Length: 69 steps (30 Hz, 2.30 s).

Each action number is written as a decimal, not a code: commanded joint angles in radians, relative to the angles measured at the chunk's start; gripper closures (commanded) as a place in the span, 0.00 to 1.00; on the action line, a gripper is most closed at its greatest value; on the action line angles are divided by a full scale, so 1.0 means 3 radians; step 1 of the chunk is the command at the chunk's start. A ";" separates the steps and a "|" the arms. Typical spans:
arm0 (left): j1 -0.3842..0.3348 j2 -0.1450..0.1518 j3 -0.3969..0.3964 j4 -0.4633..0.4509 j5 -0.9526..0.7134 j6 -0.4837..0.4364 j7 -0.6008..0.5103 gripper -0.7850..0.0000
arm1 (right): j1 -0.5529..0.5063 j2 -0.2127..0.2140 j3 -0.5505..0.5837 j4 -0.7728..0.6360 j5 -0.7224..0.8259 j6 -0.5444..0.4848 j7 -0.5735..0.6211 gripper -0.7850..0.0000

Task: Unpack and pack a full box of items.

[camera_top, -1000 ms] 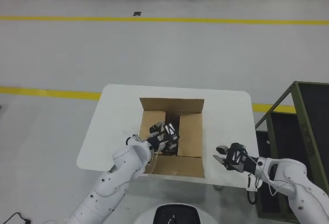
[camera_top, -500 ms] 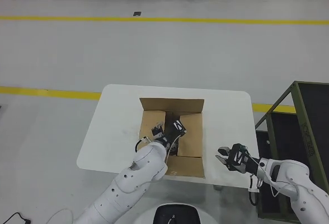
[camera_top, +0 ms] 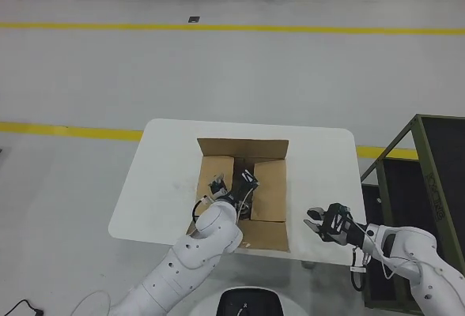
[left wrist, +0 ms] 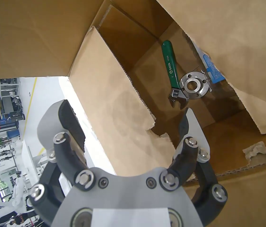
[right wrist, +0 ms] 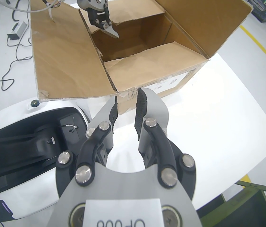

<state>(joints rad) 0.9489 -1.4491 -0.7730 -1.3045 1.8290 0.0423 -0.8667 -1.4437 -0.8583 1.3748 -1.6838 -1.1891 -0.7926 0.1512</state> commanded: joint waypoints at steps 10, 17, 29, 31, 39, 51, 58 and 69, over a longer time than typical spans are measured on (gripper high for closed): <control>-0.0058 -0.0087 0.0041 0.0212 0.0094 -0.0032 0.0075 0.00 | -0.0057 -0.0001 0.0050 -0.0025 0.0025 0.0006 -0.0013 0.80; -0.0048 -0.0115 0.0013 0.0240 0.0233 -0.0017 0.0053 0.35 | -0.0076 -0.0006 0.0059 -0.0047 0.0054 0.0014 -0.0023 0.79; 0.0010 -0.0151 -0.0080 0.0219 0.0361 -0.0054 0.0041 0.88 | -0.0095 -0.0014 0.0074 -0.0047 0.0071 0.0012 -0.0064 0.76; 0.0024 -0.0151 -0.0107 0.0194 0.0394 -0.0058 0.0037 1.00 | -0.0098 -0.0015 0.0078 -0.0050 0.0075 0.0011 -0.0065 0.76; 0.0100 -0.0140 -0.0275 0.0013 0.0492 -0.0068 0.0018 1.00 | -0.0098 -0.0021 0.0075 -0.0055 0.0066 -0.0003 -0.0063 0.75; 0.0329 -0.0108 -0.0801 -0.0627 -0.0113 -0.0157 0.0163 1.00 | -0.0087 -0.0030 0.0069 -0.0015 0.0069 -0.0017 -0.0077 0.76; 0.0464 -0.0103 -0.1096 -0.0968 -0.0625 -0.0119 0.0187 1.00 | -0.0097 -0.0032 0.0070 0.0005 0.0073 -0.0044 -0.0056 0.76; 0.0587 -0.0088 -0.1588 -0.0925 -0.1628 -0.0119 0.0222 1.00 | -0.0076 -0.0042 0.0052 0.0048 0.0110 -0.0046 -0.0049 0.76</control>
<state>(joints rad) 1.1241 -1.4765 -1.2374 -1.5918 1.3665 0.0056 -0.8042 -1.4705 -0.8703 1.3927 -1.6702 -1.1557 -0.8089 0.1374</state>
